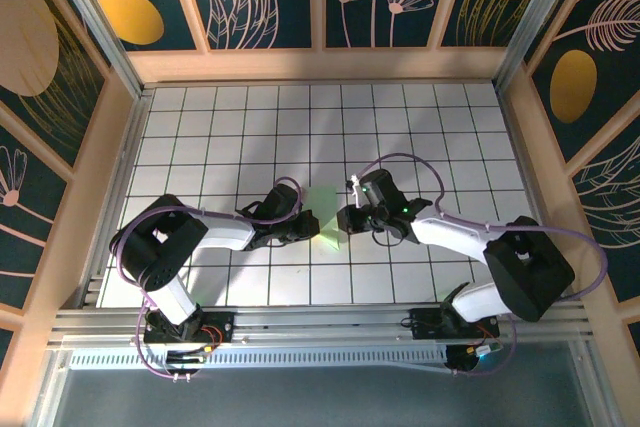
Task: Fold a paper plane with a square sheet of paper (fold left side to right side)
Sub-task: Third fold the triangle at the center of the table.
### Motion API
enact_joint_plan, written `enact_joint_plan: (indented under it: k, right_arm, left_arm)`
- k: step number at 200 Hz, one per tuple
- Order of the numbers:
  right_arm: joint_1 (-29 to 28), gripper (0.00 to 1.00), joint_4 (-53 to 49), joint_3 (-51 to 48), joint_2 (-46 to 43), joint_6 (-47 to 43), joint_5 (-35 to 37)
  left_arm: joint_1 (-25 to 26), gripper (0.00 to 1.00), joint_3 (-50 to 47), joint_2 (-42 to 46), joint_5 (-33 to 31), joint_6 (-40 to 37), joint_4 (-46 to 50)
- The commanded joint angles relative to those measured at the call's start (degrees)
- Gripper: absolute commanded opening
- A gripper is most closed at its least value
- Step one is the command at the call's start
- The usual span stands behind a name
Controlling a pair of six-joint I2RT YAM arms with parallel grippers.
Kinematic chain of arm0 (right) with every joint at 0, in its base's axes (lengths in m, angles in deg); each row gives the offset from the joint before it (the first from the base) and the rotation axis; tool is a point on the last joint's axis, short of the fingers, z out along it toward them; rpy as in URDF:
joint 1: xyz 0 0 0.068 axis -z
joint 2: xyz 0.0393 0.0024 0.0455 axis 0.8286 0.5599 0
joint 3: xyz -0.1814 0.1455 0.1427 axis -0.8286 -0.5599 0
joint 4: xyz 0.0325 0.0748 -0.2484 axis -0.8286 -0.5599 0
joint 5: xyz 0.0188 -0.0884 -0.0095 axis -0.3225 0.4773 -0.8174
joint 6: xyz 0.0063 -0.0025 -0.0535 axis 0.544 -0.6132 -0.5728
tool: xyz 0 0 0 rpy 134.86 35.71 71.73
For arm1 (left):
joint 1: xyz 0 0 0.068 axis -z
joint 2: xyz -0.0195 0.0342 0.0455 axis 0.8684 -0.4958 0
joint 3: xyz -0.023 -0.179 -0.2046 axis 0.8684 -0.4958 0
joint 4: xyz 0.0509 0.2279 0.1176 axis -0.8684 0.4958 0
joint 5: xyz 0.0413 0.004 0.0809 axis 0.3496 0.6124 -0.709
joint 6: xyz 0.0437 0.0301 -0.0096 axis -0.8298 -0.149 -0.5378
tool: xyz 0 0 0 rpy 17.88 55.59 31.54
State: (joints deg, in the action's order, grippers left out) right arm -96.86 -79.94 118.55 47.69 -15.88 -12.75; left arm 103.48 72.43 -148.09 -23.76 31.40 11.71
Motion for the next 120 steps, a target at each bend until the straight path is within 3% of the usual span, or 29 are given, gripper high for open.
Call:
enact_joint_plan:
  k: [1,10,120]
  right_arm:
    - [-0.3,0.04,0.9,-1.3,0.5,3.0,-10.5]
    - [-0.6,0.0,2.5,-1.8,1.5,4.2,-12.4]
    - [-2.7,0.0,6.2,-4.2,8.4,5.9,-12.2]
  left_arm:
    - [0.2,0.0,-0.8,-2.0,-2.3,0.6,3.7]
    - [0.2,0.0,-0.7,-2.1,-2.3,0.6,3.7]
    - [0.2,0.0,-0.5,-2.1,-2.3,0.5,4.3]
